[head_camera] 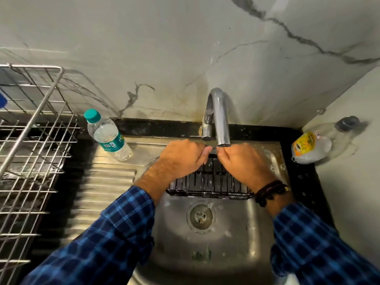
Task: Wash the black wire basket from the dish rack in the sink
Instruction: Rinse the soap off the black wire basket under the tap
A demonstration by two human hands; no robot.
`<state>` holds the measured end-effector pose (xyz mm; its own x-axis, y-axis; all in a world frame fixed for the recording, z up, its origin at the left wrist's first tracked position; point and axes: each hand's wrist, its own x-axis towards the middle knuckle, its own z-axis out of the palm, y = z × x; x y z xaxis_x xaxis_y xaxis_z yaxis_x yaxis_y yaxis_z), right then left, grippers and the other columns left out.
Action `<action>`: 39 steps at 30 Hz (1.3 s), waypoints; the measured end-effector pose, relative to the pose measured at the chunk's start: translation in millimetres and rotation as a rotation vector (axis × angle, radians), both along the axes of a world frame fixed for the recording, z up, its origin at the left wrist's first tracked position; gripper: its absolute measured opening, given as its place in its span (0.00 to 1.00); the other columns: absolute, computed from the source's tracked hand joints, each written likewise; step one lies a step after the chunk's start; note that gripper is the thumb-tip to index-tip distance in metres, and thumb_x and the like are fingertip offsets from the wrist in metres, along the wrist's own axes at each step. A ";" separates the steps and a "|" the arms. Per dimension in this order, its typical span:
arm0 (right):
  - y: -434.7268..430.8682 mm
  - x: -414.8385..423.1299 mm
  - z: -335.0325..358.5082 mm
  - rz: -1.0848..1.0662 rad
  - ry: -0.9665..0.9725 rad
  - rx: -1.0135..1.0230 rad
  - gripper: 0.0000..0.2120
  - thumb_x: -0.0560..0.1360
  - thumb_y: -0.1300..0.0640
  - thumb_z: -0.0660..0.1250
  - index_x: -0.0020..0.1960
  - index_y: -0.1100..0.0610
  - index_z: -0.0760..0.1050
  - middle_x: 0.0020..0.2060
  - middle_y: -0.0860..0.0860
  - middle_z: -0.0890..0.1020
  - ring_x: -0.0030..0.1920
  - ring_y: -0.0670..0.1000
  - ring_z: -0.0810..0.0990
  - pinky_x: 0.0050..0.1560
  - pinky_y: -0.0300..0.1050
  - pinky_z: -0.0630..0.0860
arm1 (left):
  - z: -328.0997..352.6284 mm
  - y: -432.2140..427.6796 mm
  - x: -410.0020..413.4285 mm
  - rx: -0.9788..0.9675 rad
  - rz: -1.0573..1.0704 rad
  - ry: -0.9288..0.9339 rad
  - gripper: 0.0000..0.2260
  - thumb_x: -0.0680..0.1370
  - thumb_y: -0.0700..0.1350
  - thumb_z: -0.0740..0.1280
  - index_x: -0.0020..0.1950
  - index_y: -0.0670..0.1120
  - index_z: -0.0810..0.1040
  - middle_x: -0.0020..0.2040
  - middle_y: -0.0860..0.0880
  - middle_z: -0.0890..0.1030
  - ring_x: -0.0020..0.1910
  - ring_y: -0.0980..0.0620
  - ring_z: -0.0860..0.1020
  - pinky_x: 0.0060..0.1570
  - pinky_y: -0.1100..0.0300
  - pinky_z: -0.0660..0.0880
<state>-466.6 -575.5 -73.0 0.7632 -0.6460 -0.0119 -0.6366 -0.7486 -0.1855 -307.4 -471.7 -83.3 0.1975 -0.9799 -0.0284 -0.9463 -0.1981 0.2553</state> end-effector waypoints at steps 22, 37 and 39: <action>21.9 12.3 -28.3 -0.667 -0.818 0.758 0.18 0.82 0.48 0.60 0.35 0.53 0.70 0.31 0.55 0.69 0.33 0.52 0.69 0.40 0.47 0.65 | -25.9 10.5 6.5 -0.109 0.141 0.365 0.24 0.85 0.58 0.51 0.32 0.50 0.68 0.27 0.48 0.71 0.25 0.51 0.68 0.31 0.60 0.65; 35.2 -3.6 -26.4 -0.428 -0.444 0.667 0.27 0.82 0.36 0.48 0.52 0.52 0.79 0.46 0.51 0.82 0.49 0.50 0.80 0.51 0.51 0.77 | -38.9 42.1 4.1 -0.309 0.720 0.972 0.24 0.84 0.60 0.56 0.33 0.48 0.70 0.25 0.54 0.67 0.25 0.52 0.65 0.32 0.58 0.67; 57.8 17.6 -15.8 -0.144 -0.404 0.513 0.25 0.81 0.37 0.46 0.59 0.49 0.76 0.51 0.46 0.80 0.53 0.45 0.76 0.62 0.49 0.71 | -49.7 51.0 1.2 -0.309 0.798 1.082 0.26 0.83 0.63 0.57 0.37 0.45 0.77 0.31 0.49 0.75 0.31 0.49 0.71 0.35 0.50 0.73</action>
